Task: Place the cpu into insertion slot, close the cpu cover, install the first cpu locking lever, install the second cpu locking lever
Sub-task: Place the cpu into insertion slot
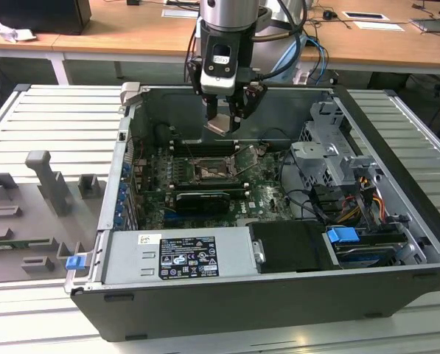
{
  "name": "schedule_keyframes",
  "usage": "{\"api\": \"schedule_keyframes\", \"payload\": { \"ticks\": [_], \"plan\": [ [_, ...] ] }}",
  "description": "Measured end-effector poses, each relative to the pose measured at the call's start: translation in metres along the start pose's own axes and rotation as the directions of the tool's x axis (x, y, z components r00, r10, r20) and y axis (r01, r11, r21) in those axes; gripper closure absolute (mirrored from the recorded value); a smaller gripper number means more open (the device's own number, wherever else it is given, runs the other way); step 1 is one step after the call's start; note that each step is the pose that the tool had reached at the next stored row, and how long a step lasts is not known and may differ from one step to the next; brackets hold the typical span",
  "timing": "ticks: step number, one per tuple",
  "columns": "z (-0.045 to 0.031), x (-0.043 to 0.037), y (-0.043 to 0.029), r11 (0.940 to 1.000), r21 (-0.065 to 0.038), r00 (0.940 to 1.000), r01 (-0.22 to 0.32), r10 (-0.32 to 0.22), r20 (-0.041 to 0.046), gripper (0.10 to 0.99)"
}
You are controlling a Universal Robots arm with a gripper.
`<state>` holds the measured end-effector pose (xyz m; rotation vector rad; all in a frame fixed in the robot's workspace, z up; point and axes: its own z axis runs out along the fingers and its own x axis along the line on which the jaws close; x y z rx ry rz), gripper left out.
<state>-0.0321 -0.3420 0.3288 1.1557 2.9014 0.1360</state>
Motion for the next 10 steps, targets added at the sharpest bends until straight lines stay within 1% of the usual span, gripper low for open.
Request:
{"api": "schedule_keyframes", "payload": {
  "ticks": [6, 10],
  "plan": [
    [0.0003, 0.0, 0.0, 0.9997, 0.0, 0.9997, -0.025, 0.025, 0.0022, 0.561],
    [0.0014, 0.0, -0.0001, 0.9996, -0.001, 0.9996, -0.029, 0.029, 0.0025, 0.561]
  ]
}}
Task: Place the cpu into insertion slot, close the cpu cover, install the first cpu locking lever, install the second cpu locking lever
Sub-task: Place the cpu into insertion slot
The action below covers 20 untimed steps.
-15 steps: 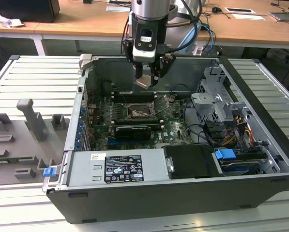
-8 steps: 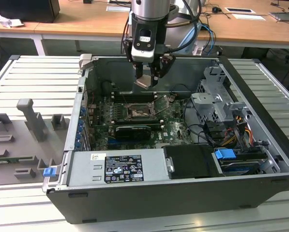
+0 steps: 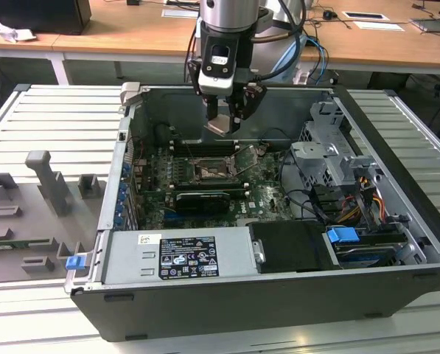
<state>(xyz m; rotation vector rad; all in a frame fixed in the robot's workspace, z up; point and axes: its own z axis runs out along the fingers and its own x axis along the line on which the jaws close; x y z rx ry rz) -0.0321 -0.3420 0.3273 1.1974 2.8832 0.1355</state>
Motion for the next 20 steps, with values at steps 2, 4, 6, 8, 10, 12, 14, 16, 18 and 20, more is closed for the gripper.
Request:
{"api": "schedule_keyframes", "payload": {
  "ticks": [2, 4, 6, 8, 10, 12, 14, 16, 18, 20],
  "plan": [
    [0.0007, 0.0, -0.0001, 1.0, 0.0, 1.0, 0.0, 0.0, 0.0, 0.561],
    [0.0014, 0.0, -0.0001, 1.0, 0.0, 1.0, 0.0, 0.0, 0.0, 0.561],
    [0.002, -0.0001, -0.0002, 1.0, 0.0, 1.0, -0.001, 0.001, 0.0003, 0.561],
    [0.0023, 0.0, -0.0002, 1.0, 0.0, 1.0, -0.008, 0.008, 0.001, 0.561],
    [0.0026, 0.0, -0.0003, 0.9993, -0.001, 0.9993, -0.036, 0.036, 0.0033, 0.561],
    [0.0028, -0.0001, -0.0003, 0.9983, -0.001, 0.9983, -0.058, 0.058, 0.0052, 0.561],
    [0.003, -0.0001, -0.0003, 0.9953, -0.002, 0.9952, -0.097, 0.097, 0.0085, 0.561],
    [0.0031, -0.0001, -0.0003, 0.9925, -0.003, 0.9924, -0.123, 0.123, 0.0107, 0.561],
    [0.0042, -0.0001, -0.0004, 0.9905, -0.003, 0.9904, -0.137, 0.137, 0.012, 0.561],
    [0.0049, -0.0001, -0.0004, 0.9905, -0.003, 0.9904, -0.137, 0.137, 0.0119, 0.561]
  ]
}}
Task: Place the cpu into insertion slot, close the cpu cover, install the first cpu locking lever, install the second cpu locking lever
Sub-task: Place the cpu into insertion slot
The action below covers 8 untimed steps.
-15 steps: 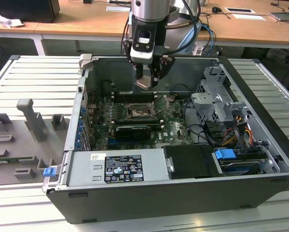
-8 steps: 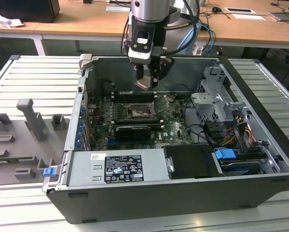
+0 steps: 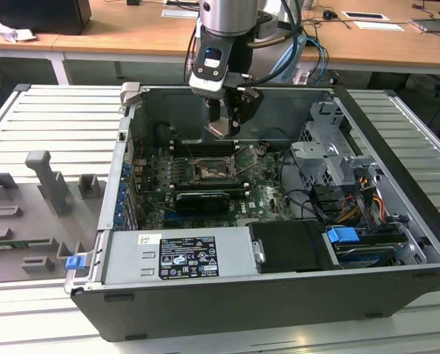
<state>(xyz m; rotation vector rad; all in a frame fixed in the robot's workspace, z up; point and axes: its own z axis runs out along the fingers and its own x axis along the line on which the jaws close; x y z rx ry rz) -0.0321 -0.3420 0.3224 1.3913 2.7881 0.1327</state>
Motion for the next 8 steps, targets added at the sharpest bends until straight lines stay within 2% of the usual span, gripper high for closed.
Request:
{"api": "schedule_keyframes", "payload": {
  "ticks": [8],
  "plan": [
    [0.0011, 0.0, -0.0001, 1.0, 0.0, 1.0, -0.01, 0.01, 0.0011, 0.561]
  ]
}}
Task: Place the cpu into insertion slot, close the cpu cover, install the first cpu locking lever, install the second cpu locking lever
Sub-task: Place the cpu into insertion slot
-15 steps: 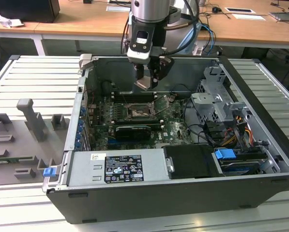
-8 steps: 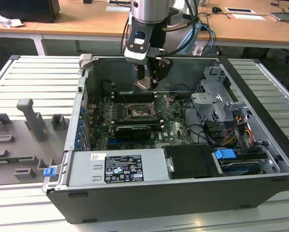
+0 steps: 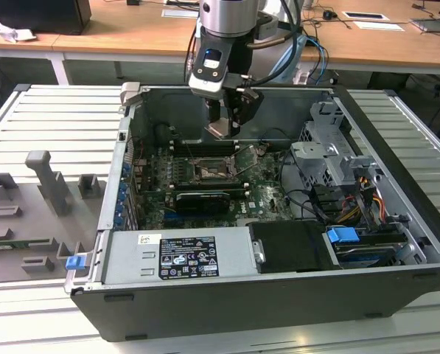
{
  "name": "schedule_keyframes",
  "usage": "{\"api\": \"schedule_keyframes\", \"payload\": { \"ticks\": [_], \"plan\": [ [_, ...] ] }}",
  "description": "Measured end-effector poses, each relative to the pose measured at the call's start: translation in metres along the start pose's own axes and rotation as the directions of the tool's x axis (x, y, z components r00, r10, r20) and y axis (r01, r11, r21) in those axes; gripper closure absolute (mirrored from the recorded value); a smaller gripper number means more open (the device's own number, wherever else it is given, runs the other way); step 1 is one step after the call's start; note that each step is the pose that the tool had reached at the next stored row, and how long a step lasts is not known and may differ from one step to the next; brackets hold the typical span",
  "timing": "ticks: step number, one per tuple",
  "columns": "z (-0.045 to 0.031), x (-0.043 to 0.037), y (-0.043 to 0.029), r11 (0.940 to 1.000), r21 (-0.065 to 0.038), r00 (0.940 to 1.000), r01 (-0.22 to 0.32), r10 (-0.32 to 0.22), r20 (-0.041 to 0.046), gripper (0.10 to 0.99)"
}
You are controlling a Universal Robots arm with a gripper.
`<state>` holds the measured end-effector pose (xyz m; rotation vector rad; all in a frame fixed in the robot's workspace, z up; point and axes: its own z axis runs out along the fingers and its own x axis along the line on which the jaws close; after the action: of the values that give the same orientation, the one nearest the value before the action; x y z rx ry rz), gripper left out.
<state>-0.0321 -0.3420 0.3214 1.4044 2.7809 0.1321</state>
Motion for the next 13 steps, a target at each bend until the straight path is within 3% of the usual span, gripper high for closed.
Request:
{"api": "schedule_keyframes", "payload": {
  "ticks": [13],
  "plan": [
    [0.0003, 0.0, 0.0, 0.9996, 0.0, 0.9996, -0.026, 0.026, 0.0023, 0.561]
  ]
}}
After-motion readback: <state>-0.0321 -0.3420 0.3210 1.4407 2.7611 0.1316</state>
